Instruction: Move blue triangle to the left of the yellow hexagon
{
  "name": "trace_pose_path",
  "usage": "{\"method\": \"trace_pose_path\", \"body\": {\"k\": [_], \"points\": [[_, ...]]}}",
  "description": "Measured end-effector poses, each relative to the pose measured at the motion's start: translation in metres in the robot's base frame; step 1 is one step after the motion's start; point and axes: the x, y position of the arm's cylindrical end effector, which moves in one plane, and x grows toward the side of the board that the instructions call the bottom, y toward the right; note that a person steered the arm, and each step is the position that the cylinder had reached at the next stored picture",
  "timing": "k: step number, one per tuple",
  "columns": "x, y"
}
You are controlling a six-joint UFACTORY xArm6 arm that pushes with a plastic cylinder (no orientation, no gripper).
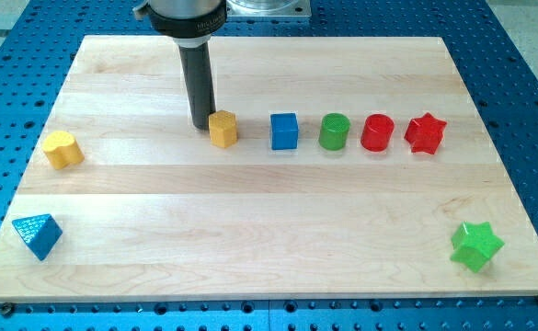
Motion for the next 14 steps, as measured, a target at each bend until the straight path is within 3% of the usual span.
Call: {"method": "trace_pose_path", "body": {"k": [1,2,3,4,5,7,8,10,12,14], "points": [[0.037,0.001],[0.054,-0.046],[0.179,-0.069],[0.222,-0.146],[0.187,-0.202],[0.138,-0.116],[0.082,-0.088],[0.116,-0.089],[0.08,-0.055],[0.095,-0.039]]}}
